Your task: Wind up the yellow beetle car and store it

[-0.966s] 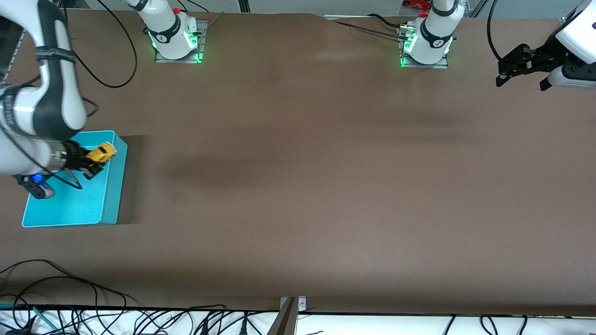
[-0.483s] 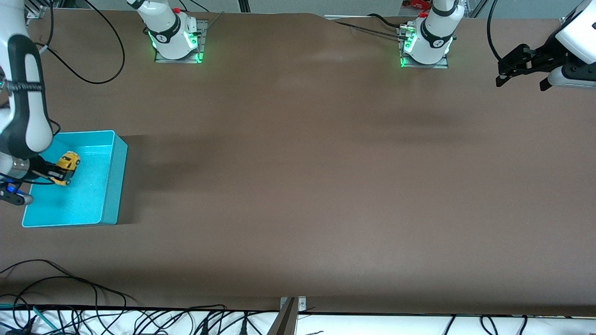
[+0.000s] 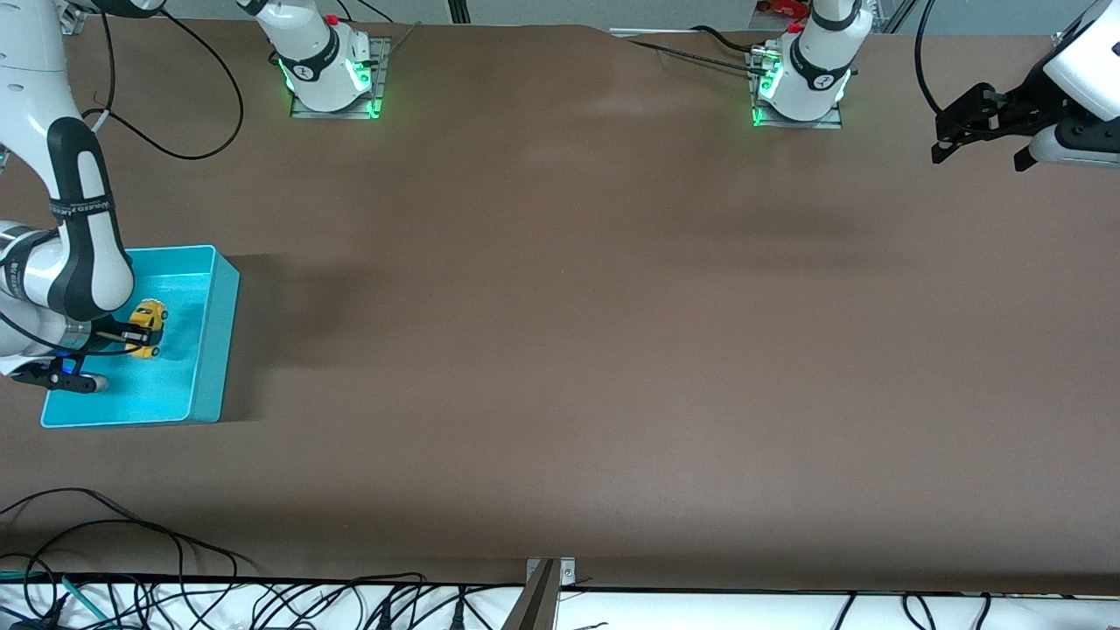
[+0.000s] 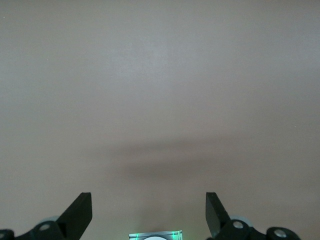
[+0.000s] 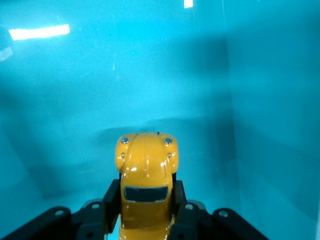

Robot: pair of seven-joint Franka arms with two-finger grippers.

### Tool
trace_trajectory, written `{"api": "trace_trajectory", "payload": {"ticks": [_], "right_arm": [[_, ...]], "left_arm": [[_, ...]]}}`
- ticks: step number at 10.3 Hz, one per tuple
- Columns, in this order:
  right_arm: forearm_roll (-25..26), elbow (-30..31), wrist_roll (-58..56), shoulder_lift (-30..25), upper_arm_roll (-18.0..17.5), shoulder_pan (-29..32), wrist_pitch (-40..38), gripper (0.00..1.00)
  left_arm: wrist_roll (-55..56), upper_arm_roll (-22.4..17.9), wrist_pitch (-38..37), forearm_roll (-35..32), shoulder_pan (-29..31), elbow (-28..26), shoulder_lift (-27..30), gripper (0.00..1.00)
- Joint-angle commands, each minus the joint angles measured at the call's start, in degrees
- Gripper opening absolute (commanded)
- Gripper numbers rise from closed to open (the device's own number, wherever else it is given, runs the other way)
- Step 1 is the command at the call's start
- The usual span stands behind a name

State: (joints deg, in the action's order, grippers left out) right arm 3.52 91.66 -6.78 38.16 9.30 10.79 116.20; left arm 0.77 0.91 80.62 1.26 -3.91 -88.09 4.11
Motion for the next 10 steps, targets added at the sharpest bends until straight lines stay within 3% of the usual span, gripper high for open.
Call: {"api": "trace_trajectory", "payload": {"ticks": [1, 2, 6, 8, 10], "right_arm": [[0.61, 0.89, -1.22, -2.73, -0.43, 0.73, -7.27, 0.92], [0.61, 0.71, -0.87, -2.92, -0.34, 0.64, -8.61, 1.00], [0.79, -1.47, -1.66, -7.47, -0.42, 0.64, -11.77, 1.00], [0.35, -6.73, -1.49, -10.20, -0.78, 0.20, -15.11, 1.00], [-0.26, -16.12, -1.40, -10.47, -2.00, -0.24, -23.08, 1.00]], "left_arm": [[0.37, -0.38, -1.43, 0.85, -0.40, 1.96, -0.77, 1.00], [0.28, -0.38, -1.43, 0.85, -0.40, 1.96, -0.77, 1.00], [0.28, -0.38, -1.43, 0.85, -0.40, 1.96, -0.77, 1.00], [0.28, -0.38, -1.43, 0.85, -0.40, 1.96, -0.77, 1.00], [0.28, -0.38, -1.52, 0.85, -0.40, 1.96, -0.77, 1.00]]}}
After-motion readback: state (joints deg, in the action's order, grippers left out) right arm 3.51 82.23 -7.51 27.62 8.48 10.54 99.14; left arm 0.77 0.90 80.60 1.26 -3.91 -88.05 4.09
